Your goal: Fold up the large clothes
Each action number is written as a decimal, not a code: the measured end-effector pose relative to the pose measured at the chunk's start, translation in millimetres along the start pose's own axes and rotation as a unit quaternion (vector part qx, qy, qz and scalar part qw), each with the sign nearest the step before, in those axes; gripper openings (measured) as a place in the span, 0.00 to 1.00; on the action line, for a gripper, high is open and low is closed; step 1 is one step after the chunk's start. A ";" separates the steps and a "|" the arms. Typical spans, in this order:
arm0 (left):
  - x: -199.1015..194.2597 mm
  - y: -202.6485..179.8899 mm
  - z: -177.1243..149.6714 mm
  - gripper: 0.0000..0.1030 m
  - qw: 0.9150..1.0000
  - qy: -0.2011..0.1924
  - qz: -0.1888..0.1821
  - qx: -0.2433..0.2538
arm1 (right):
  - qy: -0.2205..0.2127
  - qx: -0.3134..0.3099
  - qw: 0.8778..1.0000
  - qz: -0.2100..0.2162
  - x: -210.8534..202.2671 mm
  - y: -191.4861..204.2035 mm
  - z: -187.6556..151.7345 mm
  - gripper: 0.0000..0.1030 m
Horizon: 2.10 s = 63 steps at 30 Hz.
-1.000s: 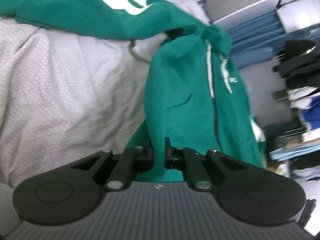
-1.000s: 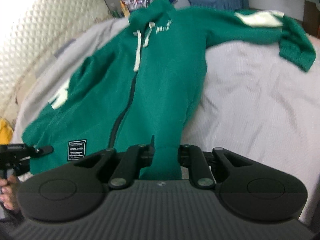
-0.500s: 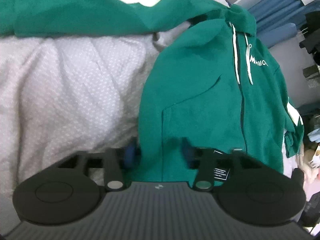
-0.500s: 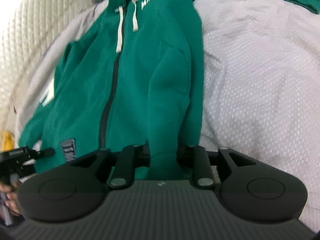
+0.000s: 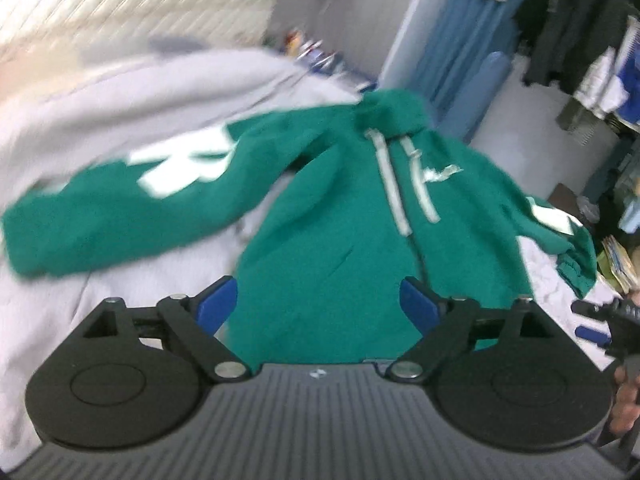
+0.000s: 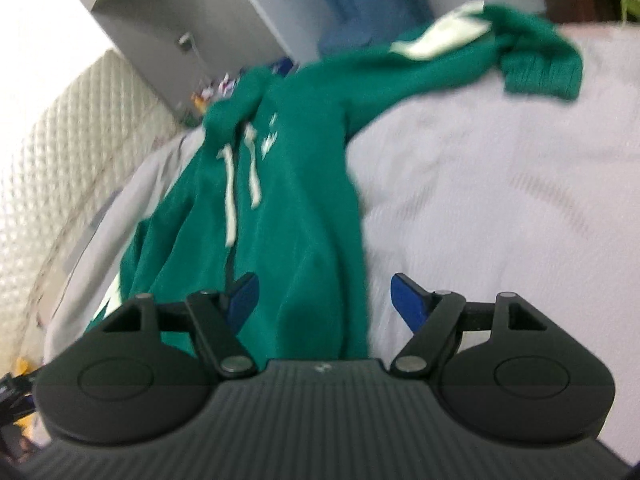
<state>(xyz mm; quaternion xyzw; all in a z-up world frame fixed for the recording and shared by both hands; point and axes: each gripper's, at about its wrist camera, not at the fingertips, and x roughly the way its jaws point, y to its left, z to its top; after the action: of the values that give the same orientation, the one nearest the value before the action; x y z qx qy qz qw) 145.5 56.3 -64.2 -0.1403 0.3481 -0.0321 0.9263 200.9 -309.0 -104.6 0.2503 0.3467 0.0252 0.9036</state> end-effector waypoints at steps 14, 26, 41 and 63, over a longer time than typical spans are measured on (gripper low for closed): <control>112.8 -77.3 -7.8 0.91 0.998 -0.029 -0.037 0.033 | -0.046 0.080 0.991 -0.095 22.7 -96.6 45.7 0.72; 177.4 -59.2 -19.7 0.91 0.998 -0.012 -0.027 0.052 | -0.084 0.002 0.984 -0.158 56.5 -97.7 64.2 0.72; 196.6 -61.2 -37.5 0.92 0.998 -0.014 -0.030 0.057 | -0.165 0.109 0.955 -0.222 87.9 -186.9 100.2 0.96; 197.5 -53.2 -35.4 0.94 0.999 -0.027 -0.042 0.020 | -0.243 0.030 0.952 -0.184 -41.4 -164.4 184.1 0.15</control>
<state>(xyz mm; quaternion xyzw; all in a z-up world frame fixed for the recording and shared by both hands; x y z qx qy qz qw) 273.6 -34.1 -200.2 -0.1375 0.3162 -0.0741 0.9358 266.2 -541.8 -39.7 0.2079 0.1572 -0.2138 0.9415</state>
